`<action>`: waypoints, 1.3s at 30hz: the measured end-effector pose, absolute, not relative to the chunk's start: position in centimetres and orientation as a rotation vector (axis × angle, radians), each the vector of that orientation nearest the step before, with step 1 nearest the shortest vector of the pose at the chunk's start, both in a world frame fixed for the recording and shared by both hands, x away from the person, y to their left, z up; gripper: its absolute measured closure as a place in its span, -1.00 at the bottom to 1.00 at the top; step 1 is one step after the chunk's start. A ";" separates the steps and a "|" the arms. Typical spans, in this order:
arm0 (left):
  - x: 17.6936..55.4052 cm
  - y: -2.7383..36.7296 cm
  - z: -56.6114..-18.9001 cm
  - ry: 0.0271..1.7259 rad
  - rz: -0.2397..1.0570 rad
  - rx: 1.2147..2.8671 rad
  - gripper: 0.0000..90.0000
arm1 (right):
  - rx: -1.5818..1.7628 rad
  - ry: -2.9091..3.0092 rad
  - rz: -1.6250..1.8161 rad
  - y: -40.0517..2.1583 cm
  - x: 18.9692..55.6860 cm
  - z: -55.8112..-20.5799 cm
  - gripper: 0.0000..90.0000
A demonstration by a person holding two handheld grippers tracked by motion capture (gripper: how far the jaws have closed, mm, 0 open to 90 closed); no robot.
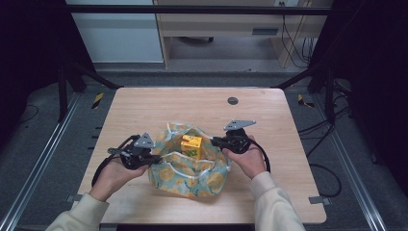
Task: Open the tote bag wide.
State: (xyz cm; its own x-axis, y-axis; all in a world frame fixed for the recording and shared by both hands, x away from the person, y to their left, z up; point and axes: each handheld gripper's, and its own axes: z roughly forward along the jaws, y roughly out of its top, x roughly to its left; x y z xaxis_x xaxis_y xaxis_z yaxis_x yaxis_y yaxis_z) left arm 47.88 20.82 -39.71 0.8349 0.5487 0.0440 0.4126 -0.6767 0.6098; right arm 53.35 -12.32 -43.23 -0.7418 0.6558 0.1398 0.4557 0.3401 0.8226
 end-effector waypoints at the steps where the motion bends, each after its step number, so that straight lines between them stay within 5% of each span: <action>1: 48.0 20.8 -39.7 0.703 0.295 2.405 1.00 | 1.011 2.374 1.359 -12.6 53.6 -43.3 0.98; 14: 49.0 20.3 -40.1 0.726 0.301 2.391 1.00 | 1.088 2.285 1.329 -13.4 56.8 -42.3 1.00; 23: 49.4 20.1 -42.9 0.748 0.258 2.444 1.00 | 1.167 2.355 1.180 -12.7 58.7 -44.8 1.00; 28: 49.1 20.4 -43.4 0.750 0.276 2.433 0.81 | 1.170 2.329 1.188 -13.0 58.7 -44.5 0.67; 29: 49.0 20.5 -42.9 0.759 0.319 2.402 0.68 | 1.161 2.292 1.204 -13.2 58.3 -43.6 0.32; 30: 48.9 20.6 -42.6 0.759 0.342 2.382 0.56 | 1.168 2.274 1.205 -13.3 58.0 -43.1 0.22; 39: 48.6 20.7 -38.7 0.737 0.470 2.252 0.09 | 1.083 2.213 1.254 -14.1 55.1 -39.1 -0.25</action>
